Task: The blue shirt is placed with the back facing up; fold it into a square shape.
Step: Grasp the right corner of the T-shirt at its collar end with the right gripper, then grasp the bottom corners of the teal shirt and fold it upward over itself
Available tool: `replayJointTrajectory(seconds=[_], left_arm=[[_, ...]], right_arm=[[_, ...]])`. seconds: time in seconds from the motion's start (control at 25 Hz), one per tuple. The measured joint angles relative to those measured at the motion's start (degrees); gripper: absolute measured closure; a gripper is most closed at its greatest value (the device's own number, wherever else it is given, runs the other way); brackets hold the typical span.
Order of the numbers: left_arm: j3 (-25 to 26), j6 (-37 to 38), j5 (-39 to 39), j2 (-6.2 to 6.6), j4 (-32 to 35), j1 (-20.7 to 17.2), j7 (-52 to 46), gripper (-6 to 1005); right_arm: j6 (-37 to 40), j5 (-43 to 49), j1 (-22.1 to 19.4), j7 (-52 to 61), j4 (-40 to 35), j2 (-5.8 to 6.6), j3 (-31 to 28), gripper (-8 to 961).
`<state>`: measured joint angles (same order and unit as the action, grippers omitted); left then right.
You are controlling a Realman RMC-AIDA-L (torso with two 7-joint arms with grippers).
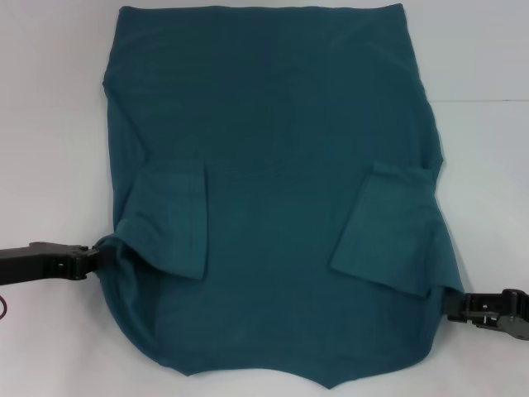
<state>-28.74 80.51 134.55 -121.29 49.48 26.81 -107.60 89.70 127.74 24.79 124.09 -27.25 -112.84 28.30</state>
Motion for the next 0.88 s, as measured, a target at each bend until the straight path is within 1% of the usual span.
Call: replayJointTrajectory(seconds=[0.2, 0.52, 0.72, 0.88], left_arm=[[0.0, 0.0, 0.0, -0.11, 0.0, 0.0, 0.1, 971], [0.0, 0.0, 0.0, -0.27, 0.0, 0.0, 0.2, 970], [0.0, 0.0, 0.0, -0.26, 0.0, 0.0, 0.1, 970], [0.3, 2.1, 0.0, -0.03, 0.3, -0.3, -0.2, 971]], right_arm=[[-0.2, 0.0, -0.3, 0.0, 0.0, 0.0, 0.0, 594], [-1.1, 0.0, -0.5, -0.4, 0.0, -0.22, 0.0, 831], [-0.7, -0.1, -1.0, -1.9, 0.0, 0.05, -0.8, 931], [0.1, -0.2, -2.0, -3.7, -0.2, 0.12, -2.0, 931]])
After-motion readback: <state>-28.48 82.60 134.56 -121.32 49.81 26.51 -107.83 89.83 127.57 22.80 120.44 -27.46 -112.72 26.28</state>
